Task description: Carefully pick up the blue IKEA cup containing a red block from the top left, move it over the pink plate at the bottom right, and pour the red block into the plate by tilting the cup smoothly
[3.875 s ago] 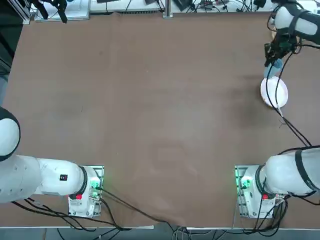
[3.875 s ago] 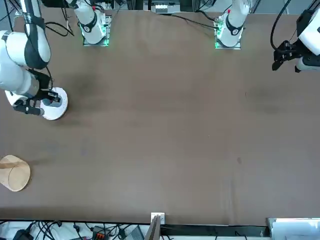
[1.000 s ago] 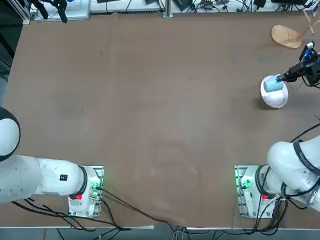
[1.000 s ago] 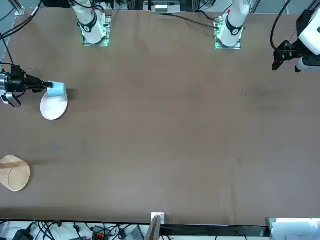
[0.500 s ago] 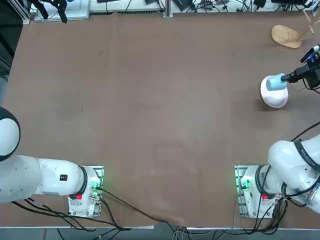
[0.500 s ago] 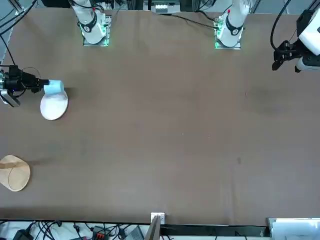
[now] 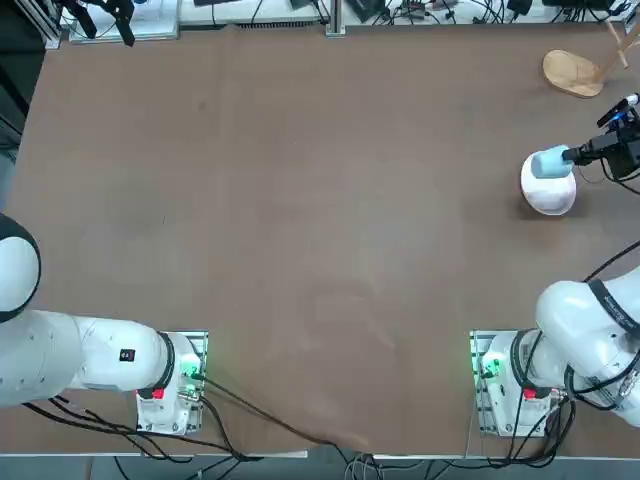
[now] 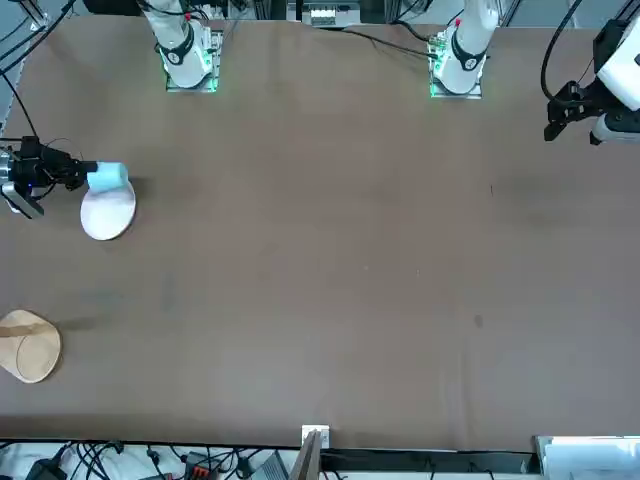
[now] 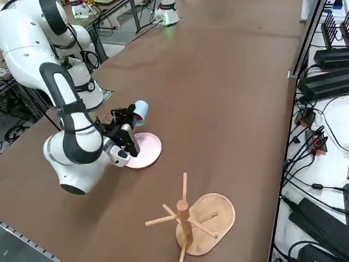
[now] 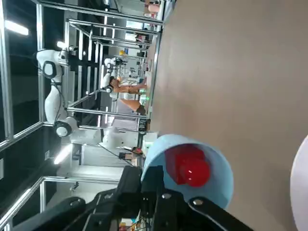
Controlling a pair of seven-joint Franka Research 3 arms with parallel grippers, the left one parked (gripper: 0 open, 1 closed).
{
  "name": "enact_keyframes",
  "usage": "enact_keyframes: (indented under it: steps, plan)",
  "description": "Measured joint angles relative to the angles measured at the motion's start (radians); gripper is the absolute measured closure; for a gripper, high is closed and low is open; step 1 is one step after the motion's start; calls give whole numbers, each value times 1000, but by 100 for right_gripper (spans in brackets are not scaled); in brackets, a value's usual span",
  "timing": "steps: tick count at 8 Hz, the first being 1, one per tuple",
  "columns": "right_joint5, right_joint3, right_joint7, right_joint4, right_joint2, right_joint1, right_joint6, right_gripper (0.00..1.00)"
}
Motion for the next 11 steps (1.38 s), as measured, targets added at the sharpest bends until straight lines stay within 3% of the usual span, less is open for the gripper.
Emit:
enact_keyframes:
  steps: [6,11]
  plan:
    - [4,0,-32,17,68,-28,-96,97]
    - [7,0,-36,96,133,-52,-180,97]
